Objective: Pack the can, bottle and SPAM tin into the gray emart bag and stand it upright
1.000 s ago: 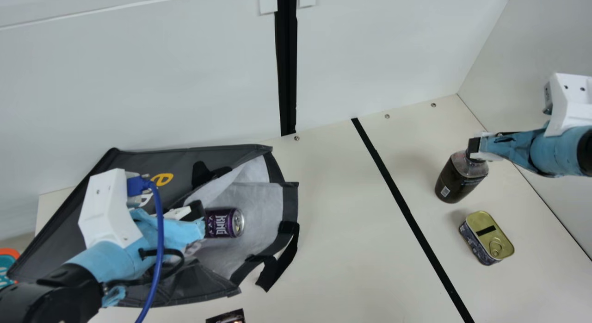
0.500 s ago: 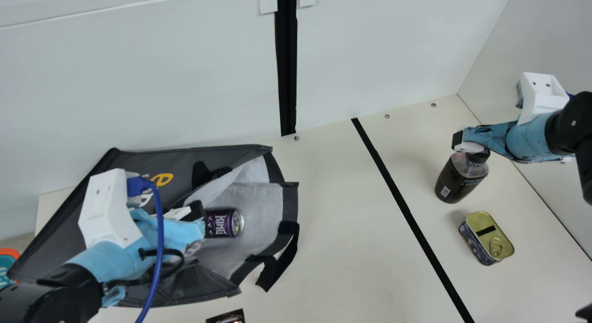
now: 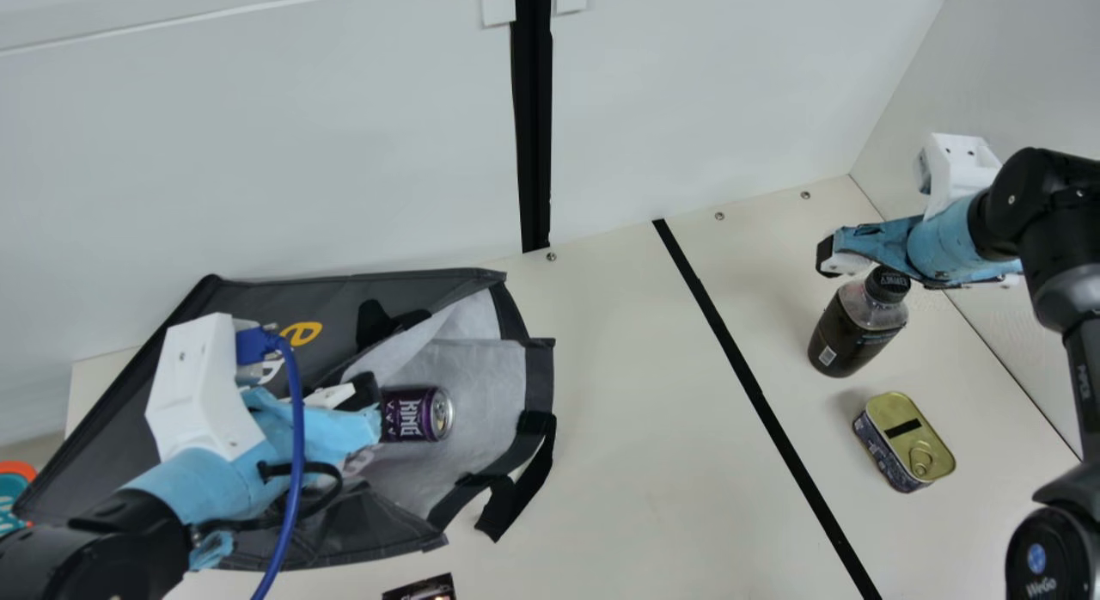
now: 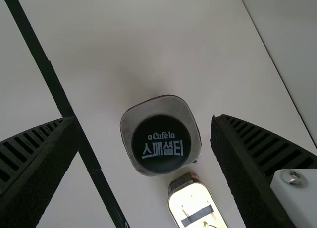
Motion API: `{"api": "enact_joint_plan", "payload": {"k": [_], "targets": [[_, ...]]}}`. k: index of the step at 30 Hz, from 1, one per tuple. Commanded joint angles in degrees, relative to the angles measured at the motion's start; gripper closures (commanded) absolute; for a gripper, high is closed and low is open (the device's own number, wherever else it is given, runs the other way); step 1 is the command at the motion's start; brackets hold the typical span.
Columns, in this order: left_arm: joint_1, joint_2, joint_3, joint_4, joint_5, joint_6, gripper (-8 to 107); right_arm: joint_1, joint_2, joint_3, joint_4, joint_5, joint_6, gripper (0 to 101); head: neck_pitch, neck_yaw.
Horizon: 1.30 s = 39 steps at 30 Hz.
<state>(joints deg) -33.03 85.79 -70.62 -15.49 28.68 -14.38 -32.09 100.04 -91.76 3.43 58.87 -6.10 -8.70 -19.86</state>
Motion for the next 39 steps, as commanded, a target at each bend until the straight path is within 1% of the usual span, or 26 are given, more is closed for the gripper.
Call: {"api": "enact_joint_plan", "payload": {"k": [1, 8, 17, 31, 32, 39], "targets": [[0.0, 0.0, 0.0, 0.0, 0.0, 0.0, 107, 0.2, 0.7, -0.5, -0.3, 0.4, 0.1, 6, -1.3, -0.1], [0.0, 0.0, 0.0, 0.0, 0.0, 0.0, 107, 0.6, 2.5, -1.7, -0.7, 1.6, 0.5, 6, -1.3, -0.1], [0.0, 0.0, 0.0, 0.0, 0.0, 0.0, 107, 0.8, 2.8, -1.1, -0.9, 2.1, 0.9, 6, -1.3, -0.1], [0.0, 0.0, 0.0, 0.0, 0.0, 0.0, 107, 0.2, 2.2, 0.5, -0.6, 1.9, 0.4, 100, -1.3, -0.1], [0.0, 0.0, 0.0, 0.0, 0.0, 0.0, 107, 0.2, 2.1, 0.5, -0.5, 1.9, 0.2, 101, -1.3, -0.1], [0.0, 0.0, 0.0, 0.0, 0.0, 0.0, 107, 0.0, 1.5, 0.5, 0.3, 1.6, -1.4, 101, -1.3, -0.1]]}}
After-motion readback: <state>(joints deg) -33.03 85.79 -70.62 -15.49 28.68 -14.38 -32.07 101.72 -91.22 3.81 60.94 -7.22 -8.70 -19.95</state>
